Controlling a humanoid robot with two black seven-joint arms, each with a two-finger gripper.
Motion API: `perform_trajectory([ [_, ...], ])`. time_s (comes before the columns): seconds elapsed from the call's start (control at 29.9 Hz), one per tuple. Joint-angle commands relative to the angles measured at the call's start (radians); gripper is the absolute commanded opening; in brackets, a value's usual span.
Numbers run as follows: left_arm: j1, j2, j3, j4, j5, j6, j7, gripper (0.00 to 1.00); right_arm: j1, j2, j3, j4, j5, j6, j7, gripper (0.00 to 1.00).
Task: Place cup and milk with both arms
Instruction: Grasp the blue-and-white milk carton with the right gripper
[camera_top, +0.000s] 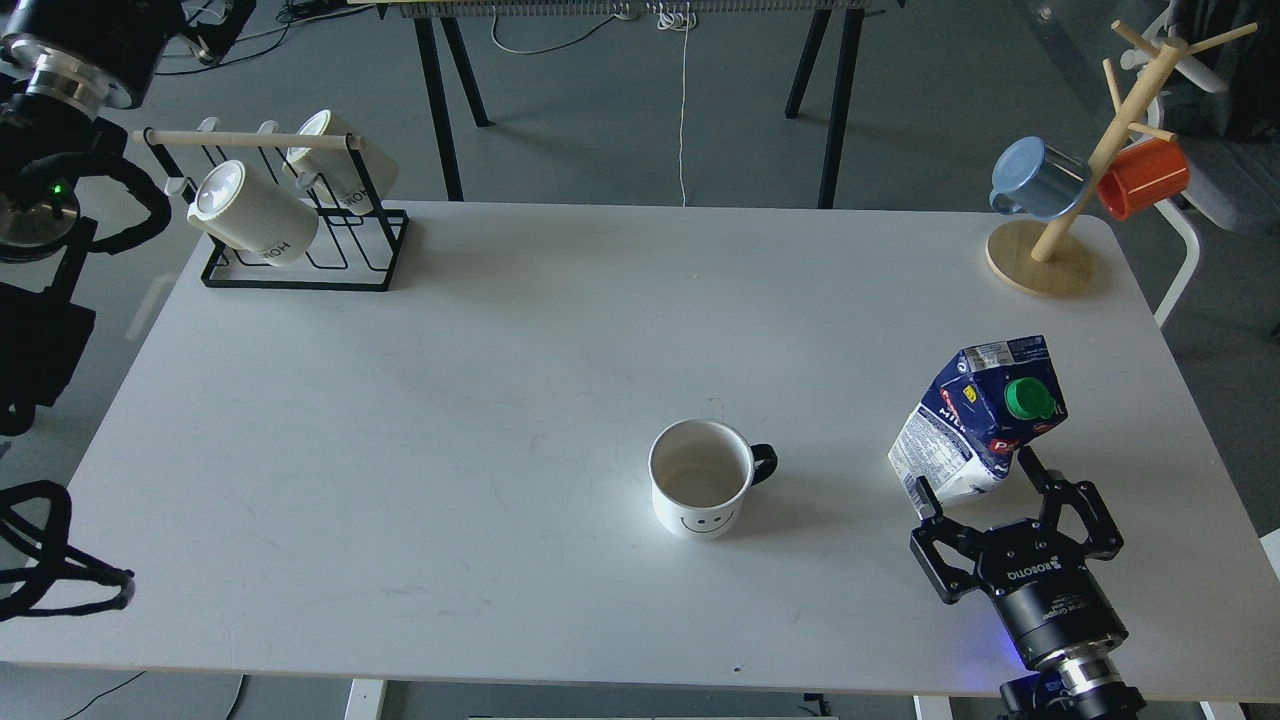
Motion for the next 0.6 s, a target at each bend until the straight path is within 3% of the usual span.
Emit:
perform_trajectory([
  [0.0,0.0,0.001,0.0,-0.001,0.001,0.0,0.0,1.0,0.0,0.0,0.011,0.001,0.0,0.0,0.0,0.99],
  [0.43,-0.004,0.0,0.037,0.001,0.004,0.0,-0.003,1.0,0.052,0.0,0.016,-0.013,-0.005,0.0,0.0,0.98],
  [0.57,-0.003,0.001,0.037,0.001,0.004,0.0,-0.003,1.0,0.078,0.023,0.01,-0.033,-0.005,0.0,0.0,0.91],
])
